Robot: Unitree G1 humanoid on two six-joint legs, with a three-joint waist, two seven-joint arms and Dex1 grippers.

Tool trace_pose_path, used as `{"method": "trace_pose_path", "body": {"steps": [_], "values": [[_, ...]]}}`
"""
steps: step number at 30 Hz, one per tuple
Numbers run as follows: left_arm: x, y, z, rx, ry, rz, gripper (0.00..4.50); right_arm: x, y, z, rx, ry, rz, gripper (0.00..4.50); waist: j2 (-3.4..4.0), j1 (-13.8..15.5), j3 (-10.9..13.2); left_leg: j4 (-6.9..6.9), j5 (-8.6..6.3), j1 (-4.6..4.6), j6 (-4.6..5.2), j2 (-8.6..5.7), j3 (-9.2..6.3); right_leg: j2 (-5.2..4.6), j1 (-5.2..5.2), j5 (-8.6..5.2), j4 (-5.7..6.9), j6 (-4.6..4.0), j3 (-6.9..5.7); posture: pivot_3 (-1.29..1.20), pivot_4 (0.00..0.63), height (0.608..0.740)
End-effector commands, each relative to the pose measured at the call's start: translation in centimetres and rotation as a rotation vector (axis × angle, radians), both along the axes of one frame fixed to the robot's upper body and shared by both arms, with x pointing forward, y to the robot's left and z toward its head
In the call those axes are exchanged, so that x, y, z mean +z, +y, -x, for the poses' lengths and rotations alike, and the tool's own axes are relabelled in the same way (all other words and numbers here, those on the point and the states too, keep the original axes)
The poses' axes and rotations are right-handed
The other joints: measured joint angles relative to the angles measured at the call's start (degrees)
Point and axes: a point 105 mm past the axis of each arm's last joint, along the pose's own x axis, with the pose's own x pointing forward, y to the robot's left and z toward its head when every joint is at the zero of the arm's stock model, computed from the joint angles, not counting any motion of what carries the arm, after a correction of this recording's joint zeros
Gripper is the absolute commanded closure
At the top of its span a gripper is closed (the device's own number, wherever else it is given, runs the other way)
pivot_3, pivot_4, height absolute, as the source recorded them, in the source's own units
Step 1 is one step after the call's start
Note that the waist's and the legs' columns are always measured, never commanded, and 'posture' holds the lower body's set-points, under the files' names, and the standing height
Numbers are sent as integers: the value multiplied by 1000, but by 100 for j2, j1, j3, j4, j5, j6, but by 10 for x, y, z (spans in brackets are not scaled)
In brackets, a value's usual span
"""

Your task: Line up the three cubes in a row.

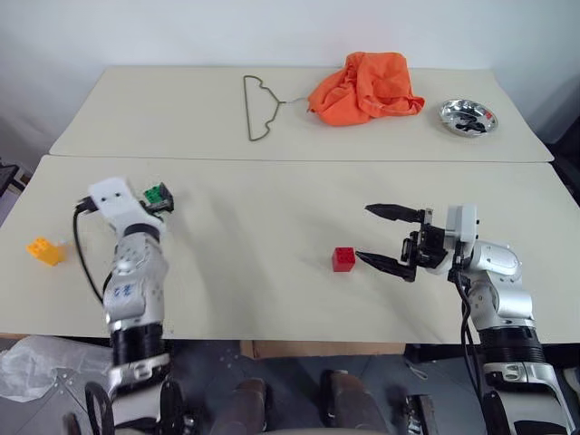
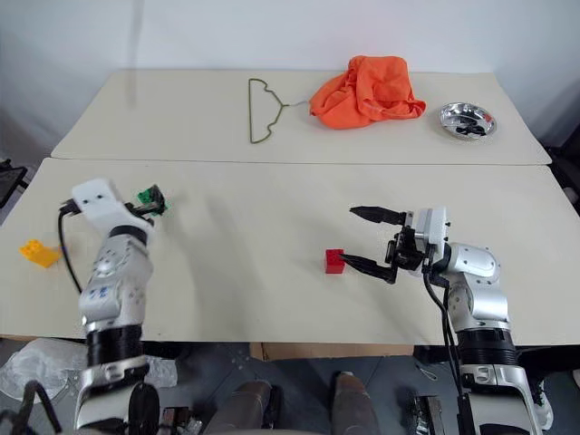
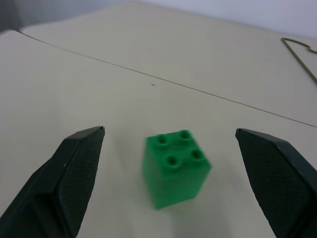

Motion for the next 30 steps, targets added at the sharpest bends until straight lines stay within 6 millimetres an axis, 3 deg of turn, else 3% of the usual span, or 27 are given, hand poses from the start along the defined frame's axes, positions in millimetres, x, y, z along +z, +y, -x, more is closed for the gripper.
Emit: {"method": "trace_pose_path", "body": {"steps": [1,8,11,19,20,23,30], "values": [[2,-2,-9,9,6,-33,0,8,0,4,0,-27,0,26,0,-9,0,-1,0,-2,0,0,0,0,-2,0,1,1,0,0,150,740],[-2,-6,-19,30,33,-20,0,8,0,3,-10,-23,5,26,-2,3,1,3,0,-6,-1,-1,1,-3,-8,0,2,1,-1,0,150,740],[-4,-7,-18,27,32,-14,596,7,-3,3,-28,-22,9,0,-2,3,1,2,0,-6,-1,-1,1,-5,-8,0,2,1,-1,0,150,740],[-4,-7,-14,0,32,-23,2997,2,-4,4,-41,-20,17,0,-2,0,1,3,0,-6,-1,-1,1,-5,-8,1,2,1,0,0,150,740],[-1,-10,-13,-46,26,-45,2985,2,-5,4,-47,-22,20,0,-2,-1,1,3,0,-6,-1,-1,2,-5,-8,1,2,1,0,0,150,740],[29,-32,-4,-409,-84,-128,2984,4,-14,3,-80,-35,34,0,-3,-24,2,0,0,-6,-1,0,3,-5,-9,1,3,1,1,0,150,740],[58,-74,61,-1281,-148,-486,2984,1,-44,9,-195,-37,72,0,4,-27,3,-3,2,-12,-3,5,3,-10,-10,-1,-6,-2,1,0,150,740]]}}
